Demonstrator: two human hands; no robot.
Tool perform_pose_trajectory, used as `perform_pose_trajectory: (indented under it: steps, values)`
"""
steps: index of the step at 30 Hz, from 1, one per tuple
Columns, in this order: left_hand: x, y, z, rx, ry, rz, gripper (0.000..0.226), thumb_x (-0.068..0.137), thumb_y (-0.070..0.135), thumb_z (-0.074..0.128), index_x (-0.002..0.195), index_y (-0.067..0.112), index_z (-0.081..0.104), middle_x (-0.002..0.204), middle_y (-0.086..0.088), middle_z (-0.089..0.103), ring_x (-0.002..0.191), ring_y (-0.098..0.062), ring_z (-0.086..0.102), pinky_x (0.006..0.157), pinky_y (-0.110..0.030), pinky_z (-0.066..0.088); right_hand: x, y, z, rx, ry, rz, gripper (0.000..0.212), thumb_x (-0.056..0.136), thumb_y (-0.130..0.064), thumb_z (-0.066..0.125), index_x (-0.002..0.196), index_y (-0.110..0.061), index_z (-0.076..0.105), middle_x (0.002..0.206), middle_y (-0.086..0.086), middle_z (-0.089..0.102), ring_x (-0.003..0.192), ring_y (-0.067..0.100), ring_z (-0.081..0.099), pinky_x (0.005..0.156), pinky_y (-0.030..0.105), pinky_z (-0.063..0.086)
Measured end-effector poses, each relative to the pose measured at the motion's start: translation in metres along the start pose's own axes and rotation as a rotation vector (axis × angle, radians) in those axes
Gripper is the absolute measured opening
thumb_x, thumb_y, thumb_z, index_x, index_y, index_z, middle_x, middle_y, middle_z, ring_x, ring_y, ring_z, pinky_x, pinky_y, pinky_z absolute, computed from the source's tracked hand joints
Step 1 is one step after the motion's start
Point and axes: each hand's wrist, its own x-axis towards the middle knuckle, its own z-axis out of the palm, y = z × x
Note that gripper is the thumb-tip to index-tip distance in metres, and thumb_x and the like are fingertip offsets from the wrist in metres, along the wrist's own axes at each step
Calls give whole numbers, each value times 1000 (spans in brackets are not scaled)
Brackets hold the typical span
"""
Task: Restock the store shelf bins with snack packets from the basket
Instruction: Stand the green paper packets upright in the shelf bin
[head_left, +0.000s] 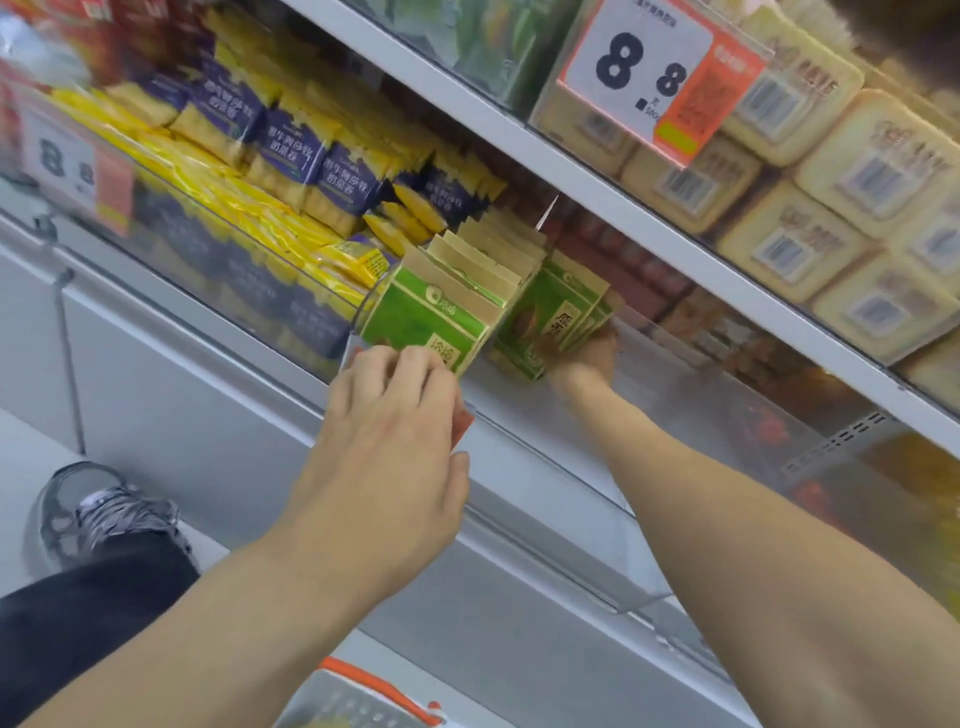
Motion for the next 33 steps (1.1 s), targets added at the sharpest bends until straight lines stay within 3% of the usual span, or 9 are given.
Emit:
perform_pose_trajectory:
  steps: [3,6,8,11,15,19,23,27,33]
  values:
    - [0,2,0,-3,-7,-11,17,82,36,55,91,24,46,107,4,48,101,-23,41,88,-41,43,6,-1,-2,-13,1,0,72,70,-34,87,127,-11,49,121,6,66,109,28,66,88,46,58]
    - [-1,8,0,-17,-27,-43,19,81,36,53,90,23,43,106,4,46,101,-23,41,86,-41,44,2,-6,-5,-32,0,-25,61,83,-24,80,129,-8,44,108,-4,56,104,16,58,91,32,52]
    - [-2,10,0,-21,-29,-57,20,81,35,57,92,23,45,106,4,46,100,-23,42,85,-42,44,1,-5,-2,-13,38,-55,55,86,-17,77,129,-5,44,104,-3,57,107,19,58,90,32,50]
    - [-4,10,1,-23,-30,-69,21,82,34,60,95,22,48,108,4,46,101,-23,42,87,-43,45,2,-2,0,22,73,-80,46,91,-9,71,126,-3,43,105,-1,57,110,21,57,78,26,42]
    - [-3,10,2,-24,-32,-70,20,82,34,61,94,23,49,108,4,45,101,-23,42,87,-42,45,4,0,4,-83,-8,-72,50,90,-25,72,128,-8,44,126,10,63,113,29,61,80,32,45]
    - [-3,10,2,-39,-23,-82,20,83,35,60,94,23,49,108,5,45,100,-22,41,88,-43,45,6,4,8,-14,23,-44,51,91,-30,71,129,-9,44,113,4,58,102,27,62,79,35,50]
    - [-3,10,4,-42,-8,-76,21,81,32,62,95,21,51,109,3,47,100,-23,43,86,-44,46,10,2,10,-46,28,-44,40,89,-37,71,116,-10,58,108,7,70,99,30,68,76,36,55]
    - [-4,9,4,-36,2,-67,21,81,32,61,96,20,53,109,1,49,101,-24,43,87,-45,46,11,2,8,-78,0,-30,42,88,-42,71,115,-13,58,107,6,71,94,30,69,78,40,57]
    - [-8,10,2,-183,90,-45,15,81,24,55,95,19,55,108,1,48,102,-23,43,89,-42,44,1,-13,-12,-82,-50,-6,51,92,-43,67,128,-10,54,124,7,65,112,28,63,76,27,43]
